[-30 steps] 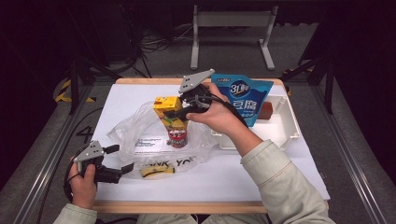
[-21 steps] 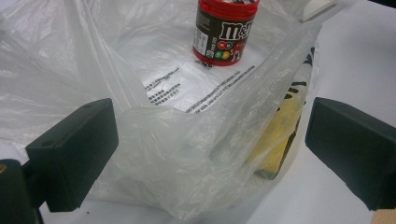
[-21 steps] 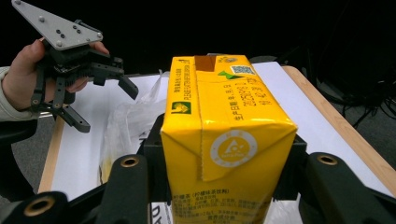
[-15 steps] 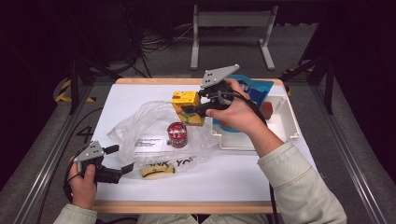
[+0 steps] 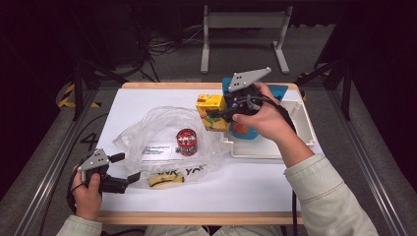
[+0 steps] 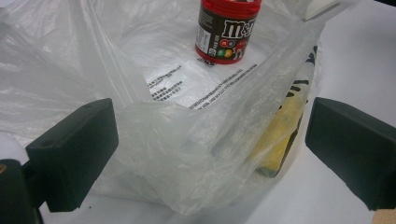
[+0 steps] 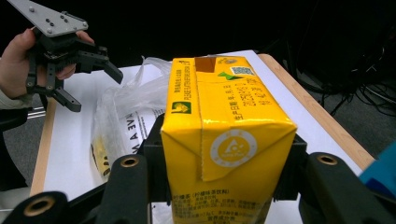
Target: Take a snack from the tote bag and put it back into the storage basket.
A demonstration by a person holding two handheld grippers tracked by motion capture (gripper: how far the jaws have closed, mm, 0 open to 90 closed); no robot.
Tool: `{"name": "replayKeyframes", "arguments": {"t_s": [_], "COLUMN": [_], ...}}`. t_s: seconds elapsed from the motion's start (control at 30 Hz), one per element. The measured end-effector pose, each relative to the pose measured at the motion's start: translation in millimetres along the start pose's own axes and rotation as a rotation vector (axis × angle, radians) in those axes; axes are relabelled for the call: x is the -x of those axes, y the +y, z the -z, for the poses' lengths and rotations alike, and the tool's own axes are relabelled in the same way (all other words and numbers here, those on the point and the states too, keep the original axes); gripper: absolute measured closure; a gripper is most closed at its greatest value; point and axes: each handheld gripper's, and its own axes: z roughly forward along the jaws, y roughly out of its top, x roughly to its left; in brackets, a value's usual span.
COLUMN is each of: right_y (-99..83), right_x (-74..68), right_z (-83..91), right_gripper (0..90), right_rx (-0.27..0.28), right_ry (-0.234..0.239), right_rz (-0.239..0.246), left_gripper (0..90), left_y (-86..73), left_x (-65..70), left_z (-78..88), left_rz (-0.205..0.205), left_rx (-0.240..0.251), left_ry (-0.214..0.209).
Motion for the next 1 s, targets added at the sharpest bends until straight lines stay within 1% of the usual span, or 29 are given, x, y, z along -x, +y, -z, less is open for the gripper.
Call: {"name": "replayKeyframes", "arguments": {"t_s": [0.13, 0.23, 0.3, 0.43, 0.5, 0.7, 0.8, 1.0], "right_y": [-5.1, -9.2, -13.5, -19.5, -22.3, -28.5, -32.3, -42.4], "right_x": [2.9, 4.8, 6.6, 9.1, 10.4, 12.7, 14.4, 19.0], "right_z": [6.8, 11.6, 16.7, 23.4, 26.5, 32.5, 35.9, 41.6], "right_gripper": [53.3, 53.3, 53.3, 53.3, 53.3, 53.2, 53.2, 53.2], "right_rx": [0.008, 0.002, 0.003, -0.002, -0.003, -0.005, -0.007, -0.009], "right_ry": [-0.008, -0.019, -0.022, -0.034, -0.041, -0.051, -0.059, -0.075], "right_rz": [-0.012, -0.015, -0.021, -0.03, -0.034, -0.041, -0.048, -0.066], "left_gripper": [3.3, 3.3, 3.3, 3.3, 3.3, 3.3, 3.3, 3.3], "left_y": [-0.3, 0.0, -0.2, 0.0, 0.0, 0.4, 0.3, 0.1], "left_x": [0.3, -0.3, 0.5, -0.1, 0.8, 0.7, 1.2, 1.3], "left_z": [0.1, 0.1, 0.1, -0.1, -0.8, -0.9, -0.7, -0.4], "left_rz": [0.006, -0.006, 0.007, -0.001, 0.007, -0.002, 0.005, 0.007], "left_rx": [0.001, -0.001, 0.001, -0.004, -0.001, 0.0, -0.002, -0.002], "left_ry": [0.001, 0.002, 0.001, -0.001, 0.0, 0.001, -0.001, 0.001]}}
